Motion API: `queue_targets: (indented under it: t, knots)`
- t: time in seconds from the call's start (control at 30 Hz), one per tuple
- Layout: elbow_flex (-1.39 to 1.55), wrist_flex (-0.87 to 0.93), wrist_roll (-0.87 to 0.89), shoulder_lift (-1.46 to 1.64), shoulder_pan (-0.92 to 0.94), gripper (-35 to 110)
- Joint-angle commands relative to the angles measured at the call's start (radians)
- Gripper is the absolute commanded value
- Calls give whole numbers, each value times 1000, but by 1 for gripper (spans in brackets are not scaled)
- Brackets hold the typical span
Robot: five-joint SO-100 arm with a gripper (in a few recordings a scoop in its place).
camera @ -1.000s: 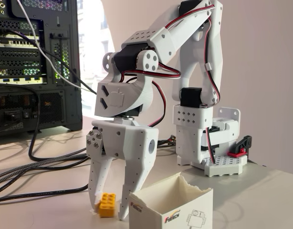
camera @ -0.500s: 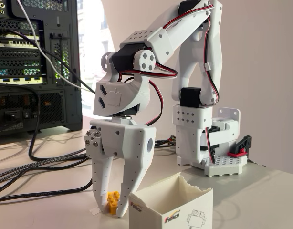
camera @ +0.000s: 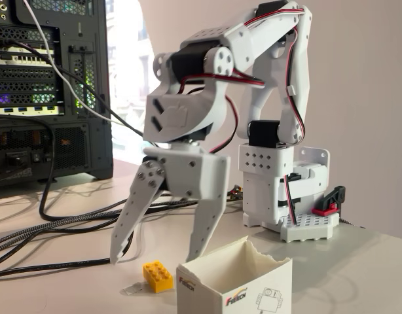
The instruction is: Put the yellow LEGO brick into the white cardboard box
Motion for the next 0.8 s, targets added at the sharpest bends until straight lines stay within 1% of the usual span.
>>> queue_targets:
  t: [0.0,0.13,0.3,0.43,0.6,0.77]
  knots:
    - [69,-5,-91,153,-26,32]
    - [166,-75,-213,183,-6,32]
    - [173,-51,-314,189,67,29]
    - [149,-61,-414,164,138,27]
    - [100,-78,-488,103,161,25]
    - [25,-83,-538,3,173,28]
